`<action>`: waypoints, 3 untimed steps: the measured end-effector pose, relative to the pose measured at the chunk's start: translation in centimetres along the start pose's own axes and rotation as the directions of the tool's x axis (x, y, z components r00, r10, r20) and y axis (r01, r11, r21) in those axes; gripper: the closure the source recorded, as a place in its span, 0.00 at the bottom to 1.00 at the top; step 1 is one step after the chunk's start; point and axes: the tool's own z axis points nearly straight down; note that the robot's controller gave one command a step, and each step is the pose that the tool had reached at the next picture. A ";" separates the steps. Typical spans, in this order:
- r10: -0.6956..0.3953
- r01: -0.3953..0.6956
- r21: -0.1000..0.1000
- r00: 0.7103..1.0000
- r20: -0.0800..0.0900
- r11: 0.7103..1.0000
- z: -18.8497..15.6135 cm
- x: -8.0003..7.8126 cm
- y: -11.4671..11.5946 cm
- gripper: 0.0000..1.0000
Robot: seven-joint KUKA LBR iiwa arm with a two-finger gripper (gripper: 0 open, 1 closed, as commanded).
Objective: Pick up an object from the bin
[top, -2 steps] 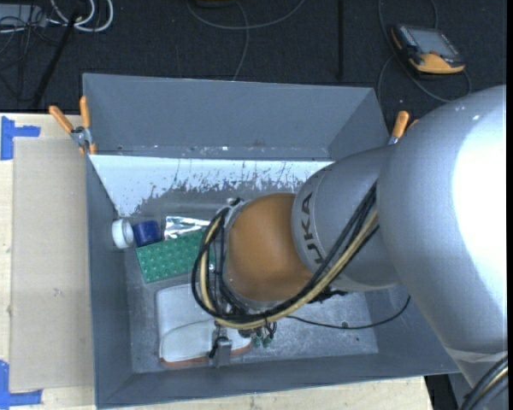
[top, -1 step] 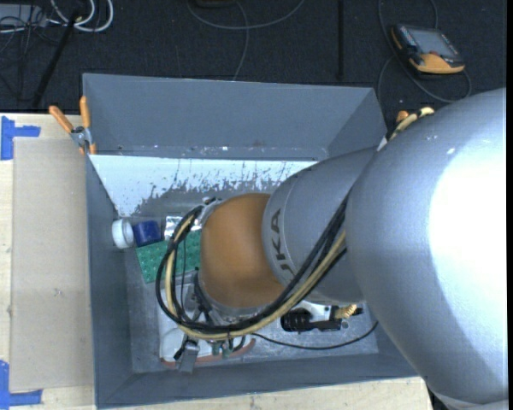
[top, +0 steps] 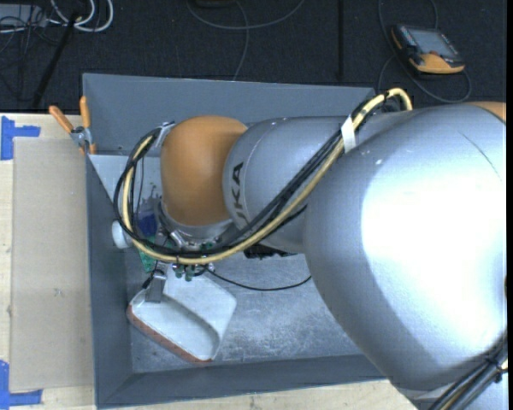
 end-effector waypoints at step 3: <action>0.214 -0.214 -0.002 0.977 0.005 0.977 2.4 -2.1 -2.1 1.00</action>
Offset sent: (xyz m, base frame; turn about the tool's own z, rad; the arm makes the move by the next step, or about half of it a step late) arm 0.0120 -0.0255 -0.0297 0.2240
